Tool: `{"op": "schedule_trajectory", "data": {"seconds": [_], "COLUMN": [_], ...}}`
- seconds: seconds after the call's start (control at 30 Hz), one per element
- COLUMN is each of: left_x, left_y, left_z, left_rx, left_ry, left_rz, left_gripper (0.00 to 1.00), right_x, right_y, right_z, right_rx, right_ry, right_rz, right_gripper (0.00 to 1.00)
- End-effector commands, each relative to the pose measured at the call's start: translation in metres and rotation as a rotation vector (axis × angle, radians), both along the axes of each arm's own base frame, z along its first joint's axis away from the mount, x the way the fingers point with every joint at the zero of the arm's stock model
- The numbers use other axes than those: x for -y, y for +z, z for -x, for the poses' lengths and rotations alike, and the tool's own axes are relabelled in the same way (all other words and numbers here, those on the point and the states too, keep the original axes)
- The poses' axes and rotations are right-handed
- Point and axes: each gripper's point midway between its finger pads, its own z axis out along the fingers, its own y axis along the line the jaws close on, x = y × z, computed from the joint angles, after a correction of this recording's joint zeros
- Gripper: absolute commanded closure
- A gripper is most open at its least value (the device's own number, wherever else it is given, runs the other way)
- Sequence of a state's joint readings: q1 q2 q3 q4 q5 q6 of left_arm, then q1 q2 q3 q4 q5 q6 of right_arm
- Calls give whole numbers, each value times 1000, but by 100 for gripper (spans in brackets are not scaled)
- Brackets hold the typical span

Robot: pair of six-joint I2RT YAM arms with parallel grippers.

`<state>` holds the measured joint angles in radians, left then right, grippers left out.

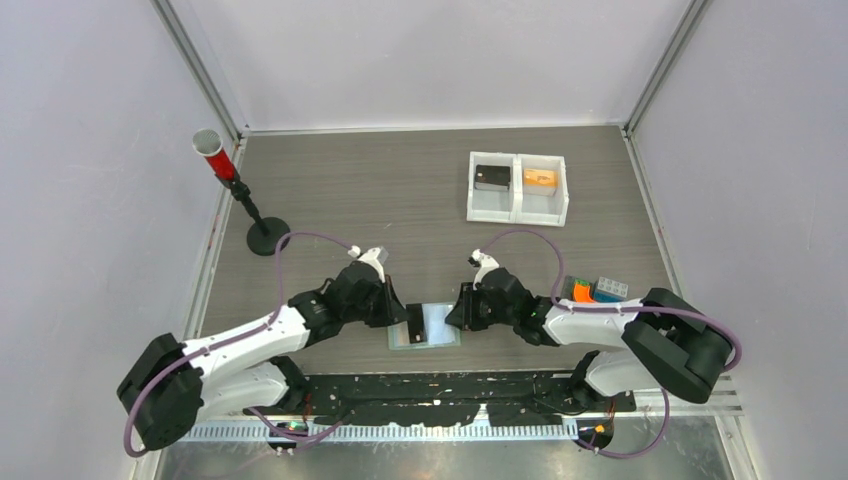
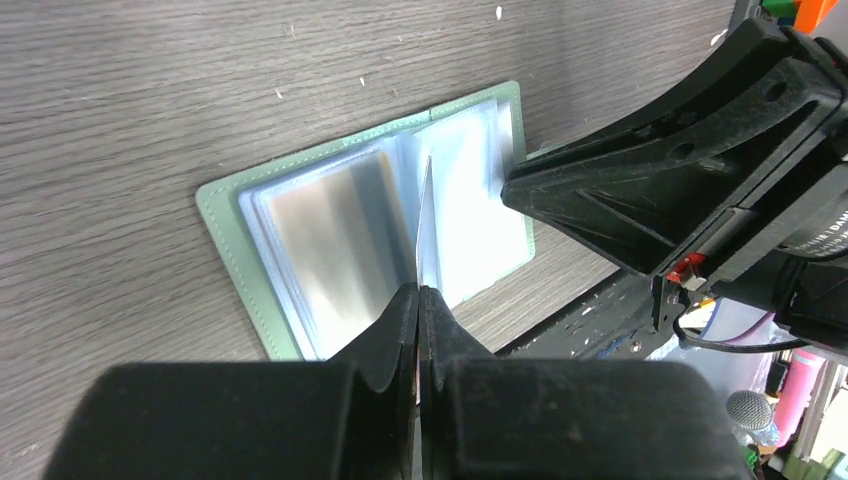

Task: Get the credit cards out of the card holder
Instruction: Remove the credit card from the card holder, then place the credit card in the storage box.

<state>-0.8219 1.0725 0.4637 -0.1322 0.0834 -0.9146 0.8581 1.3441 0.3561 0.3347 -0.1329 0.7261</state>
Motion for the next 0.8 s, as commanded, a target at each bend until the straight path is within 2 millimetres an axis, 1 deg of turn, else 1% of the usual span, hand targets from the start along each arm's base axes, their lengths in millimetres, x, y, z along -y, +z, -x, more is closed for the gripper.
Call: {"op": "schedule_trajectory", "data": {"seconds": [0.0,0.07,0.1,0.13,0.17,0.2,0.23,0.27,0.3,0.33,0.37,0.4,0.5,0.63,0.73,0.77], "left_x": [-14,-18,-19,-20,-20,-21,-23,-23,-22,-20,-18,-16,-9,0,5,6], "left_y": [22,30,33,37,40,44,48,53,58,65,71,77,93,103,103,104], "left_z": [-10,-9,-9,-8,-6,-4,-1,2,6,11,16,22,40,58,67,69], "left_rx": [82,107,121,133,147,154,162,170,180,191,198,206,221,226,209,205], "left_ry": [11,2,-6,-16,-31,-47,-63,-90,-123,-160,-196,-236,-341,-447,-502,-519], "left_rz": [-49,-51,-51,-48,-43,-42,-45,-43,-34,-19,-3,20,92,174,214,227], "left_gripper": [100,100,100,100,100,100,100,100,100,100,100,100,100,100,100,100], "right_x": [-4,-6,-9,-11,-14,-16,-19,-21,-24,-24,-25,-25,-27,-30,-33,-34], "right_y": [22,32,36,46,54,62,72,79,92,95,106,110,132,153,164,167], "right_z": [-9,-11,-9,-11,-7,-9,-5,-5,-2,0,0,3,9,22,37,38], "right_rx": [84,120,128,164,179,209,224,249,274,289,316,327,381,408,415,421], "right_ry": [54,90,122,146,183,208,246,270,302,333,344,373,434,540,633,646], "right_rz": [-3,-22,-37,-50,-78,-89,-118,-125,-154,-156,-173,-179,-230,-306,-369,-378], "right_gripper": [76,75,74,73,72,71,70,69,68,67,65,64,59,54,51,51]}}
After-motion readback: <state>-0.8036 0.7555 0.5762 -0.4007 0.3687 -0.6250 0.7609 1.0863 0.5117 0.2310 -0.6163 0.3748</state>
